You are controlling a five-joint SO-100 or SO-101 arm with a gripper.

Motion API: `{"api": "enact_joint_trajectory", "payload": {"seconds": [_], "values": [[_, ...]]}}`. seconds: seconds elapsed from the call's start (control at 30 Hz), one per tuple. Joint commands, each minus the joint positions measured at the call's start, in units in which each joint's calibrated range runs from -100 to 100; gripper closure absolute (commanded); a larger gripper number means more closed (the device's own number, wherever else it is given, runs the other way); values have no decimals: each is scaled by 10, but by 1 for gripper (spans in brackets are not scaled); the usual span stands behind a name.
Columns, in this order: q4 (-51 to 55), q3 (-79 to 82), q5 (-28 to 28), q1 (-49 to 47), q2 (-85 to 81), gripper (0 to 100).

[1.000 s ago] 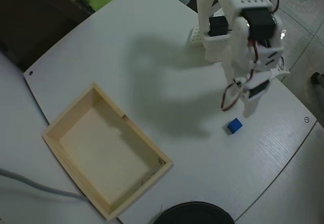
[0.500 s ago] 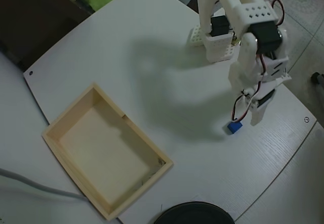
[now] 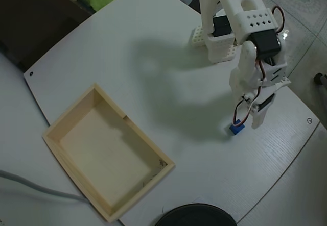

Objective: Pick up the small blue cube and put it into the box

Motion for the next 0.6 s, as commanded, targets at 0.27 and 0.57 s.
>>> {"api": "enact_joint_trajectory", "payload": {"seconds": [0.27,0.57], "values": [[-59,54,2,0,2,79],[-86,60,2,0,2,79]]}}
